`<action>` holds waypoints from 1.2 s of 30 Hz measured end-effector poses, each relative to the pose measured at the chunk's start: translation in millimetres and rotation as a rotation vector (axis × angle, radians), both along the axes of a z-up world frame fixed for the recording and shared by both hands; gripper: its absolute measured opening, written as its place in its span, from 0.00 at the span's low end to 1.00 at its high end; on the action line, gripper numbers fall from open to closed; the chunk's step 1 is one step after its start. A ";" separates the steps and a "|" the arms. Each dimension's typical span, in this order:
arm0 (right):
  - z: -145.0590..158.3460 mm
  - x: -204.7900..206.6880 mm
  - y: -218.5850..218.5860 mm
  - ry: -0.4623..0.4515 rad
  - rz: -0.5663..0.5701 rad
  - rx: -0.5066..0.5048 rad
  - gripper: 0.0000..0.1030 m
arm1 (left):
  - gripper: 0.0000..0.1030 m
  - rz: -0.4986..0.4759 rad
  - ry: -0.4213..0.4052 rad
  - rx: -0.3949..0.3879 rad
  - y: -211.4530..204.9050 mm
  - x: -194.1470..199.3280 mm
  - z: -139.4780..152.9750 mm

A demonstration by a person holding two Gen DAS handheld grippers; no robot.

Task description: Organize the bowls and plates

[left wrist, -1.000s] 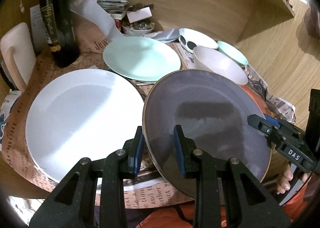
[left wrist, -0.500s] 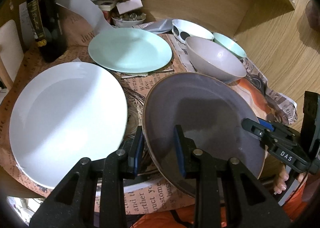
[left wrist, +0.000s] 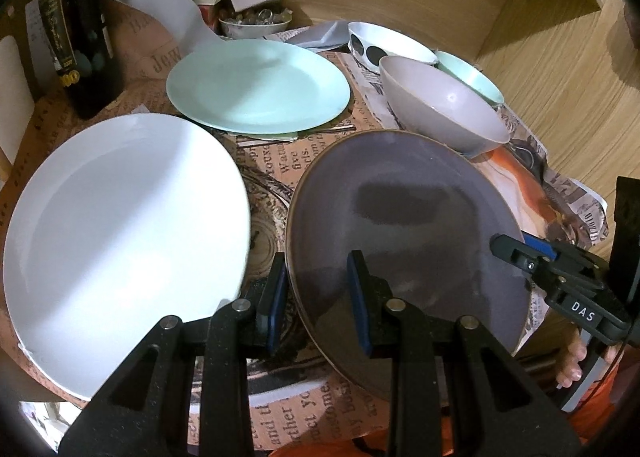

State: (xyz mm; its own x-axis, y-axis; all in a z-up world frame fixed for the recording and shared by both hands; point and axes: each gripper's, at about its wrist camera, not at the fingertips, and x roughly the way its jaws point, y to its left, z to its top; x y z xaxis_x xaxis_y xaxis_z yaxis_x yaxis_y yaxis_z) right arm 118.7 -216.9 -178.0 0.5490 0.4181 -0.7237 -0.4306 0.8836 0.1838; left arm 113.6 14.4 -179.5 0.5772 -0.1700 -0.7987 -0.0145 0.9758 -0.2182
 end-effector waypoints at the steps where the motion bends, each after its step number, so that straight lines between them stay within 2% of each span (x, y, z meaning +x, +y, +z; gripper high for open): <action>1: -0.4 0.3 0.0 0.001 -0.001 0.001 0.27 | 0.28 -0.001 -0.002 0.005 0.0 0.2 0.3; 10: -2.1 1.0 -0.2 0.000 -0.008 0.014 0.29 | 0.28 -0.002 -0.005 0.004 -0.1 2.8 -0.1; 14: 3.4 -1.1 1.2 -0.027 -0.023 -0.003 0.34 | 0.29 0.008 -0.065 0.038 1.0 -4.1 11.6; 16: 12.1 -5.3 0.7 -0.068 -0.031 -0.002 0.40 | 0.33 0.010 -0.104 0.054 1.4 -8.9 21.4; 20: 37.8 -16.7 2.4 -0.172 -0.032 0.022 0.52 | 0.51 0.017 -0.184 0.077 2.9 -19.2 40.5; 22: 48.9 -22.5 5.3 -0.222 -0.032 0.028 0.61 | 0.56 0.022 -0.225 0.087 4.2 -24.6 50.0; 23: 53.4 -24.5 6.3 -0.242 -0.031 0.031 0.62 | 0.59 0.023 -0.239 0.093 4.6 -26.3 53.6; 27: 65.6 -28.2 16.4 -0.292 -0.020 0.038 0.73 | 0.80 0.036 -0.288 0.124 10.8 -34.9 65.8; 29: 68.9 -29.4 21.6 -0.306 -0.016 0.050 0.76 | 0.86 0.048 -0.307 0.130 17.8 -39.6 69.7; 36: 68.2 -24.6 56.8 -0.285 0.043 0.064 0.76 | 0.91 0.126 -0.304 0.157 55.8 -50.6 67.9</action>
